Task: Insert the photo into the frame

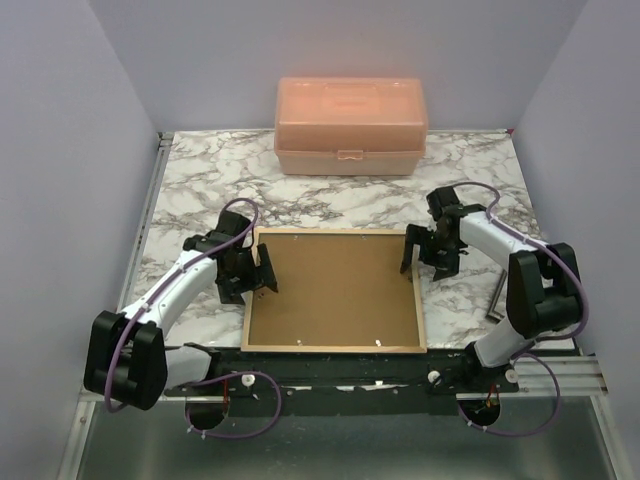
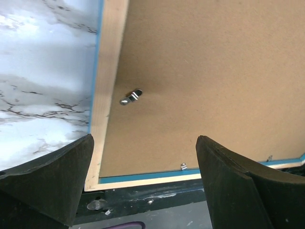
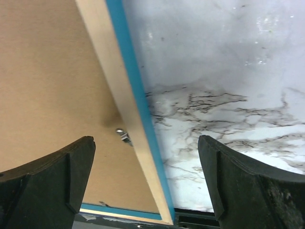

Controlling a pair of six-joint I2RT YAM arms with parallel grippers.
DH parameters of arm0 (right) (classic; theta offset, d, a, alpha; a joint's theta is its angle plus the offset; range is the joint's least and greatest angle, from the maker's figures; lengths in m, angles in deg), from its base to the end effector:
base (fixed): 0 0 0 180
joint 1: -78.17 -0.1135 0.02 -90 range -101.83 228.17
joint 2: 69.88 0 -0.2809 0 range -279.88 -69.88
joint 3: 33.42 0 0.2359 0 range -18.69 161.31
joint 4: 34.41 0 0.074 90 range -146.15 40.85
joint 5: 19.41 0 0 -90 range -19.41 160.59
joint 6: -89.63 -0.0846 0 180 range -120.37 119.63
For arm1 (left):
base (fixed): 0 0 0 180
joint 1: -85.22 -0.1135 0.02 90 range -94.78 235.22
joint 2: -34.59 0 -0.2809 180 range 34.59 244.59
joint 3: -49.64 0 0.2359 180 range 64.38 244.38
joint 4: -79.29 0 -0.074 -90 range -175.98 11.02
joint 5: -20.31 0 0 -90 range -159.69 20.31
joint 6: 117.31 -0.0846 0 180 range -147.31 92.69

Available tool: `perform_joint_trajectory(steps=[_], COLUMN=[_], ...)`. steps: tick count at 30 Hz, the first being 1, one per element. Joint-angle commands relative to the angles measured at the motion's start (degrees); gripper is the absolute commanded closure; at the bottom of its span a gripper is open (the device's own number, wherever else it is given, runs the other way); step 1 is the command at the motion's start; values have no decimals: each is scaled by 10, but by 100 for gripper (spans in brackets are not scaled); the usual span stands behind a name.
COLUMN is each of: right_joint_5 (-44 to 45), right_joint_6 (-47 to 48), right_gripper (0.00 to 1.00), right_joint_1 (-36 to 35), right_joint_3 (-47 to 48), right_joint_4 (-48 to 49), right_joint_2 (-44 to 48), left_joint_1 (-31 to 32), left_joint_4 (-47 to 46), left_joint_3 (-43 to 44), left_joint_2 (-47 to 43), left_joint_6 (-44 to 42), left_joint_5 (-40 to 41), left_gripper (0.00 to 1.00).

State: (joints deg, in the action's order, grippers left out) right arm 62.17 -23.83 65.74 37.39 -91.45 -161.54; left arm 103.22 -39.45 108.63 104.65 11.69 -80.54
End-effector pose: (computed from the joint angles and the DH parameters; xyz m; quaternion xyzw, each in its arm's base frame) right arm 0.2724 0.0727 0.1561 0.0876 0.9879 0.1019 0.0776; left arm 0.1885 -0.0780 0.1826 -0.1650 0.9699 -0.1551 0.0898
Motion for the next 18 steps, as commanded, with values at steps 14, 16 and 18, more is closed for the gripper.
perform_joint_trajectory(steps=[14, 16, 18], right_joint_5=[82, 99, 101], right_joint_6=[19, 20, 22], right_gripper=[24, 31, 40], right_joint_1=[-35, -36, -37], right_joint_3=[17, 20, 21], right_joint_4=[-5, -5, -6], right_joint_2=[-50, -52, -56], left_joint_1=[-17, -18, -17], left_joint_4=[-37, -43, -44], left_joint_3=[24, 27, 30], left_joint_2=[119, 130, 140], left_joint_6=[-26, -29, -33], left_joint_5=[37, 32, 29], left_gripper=[11, 12, 12])
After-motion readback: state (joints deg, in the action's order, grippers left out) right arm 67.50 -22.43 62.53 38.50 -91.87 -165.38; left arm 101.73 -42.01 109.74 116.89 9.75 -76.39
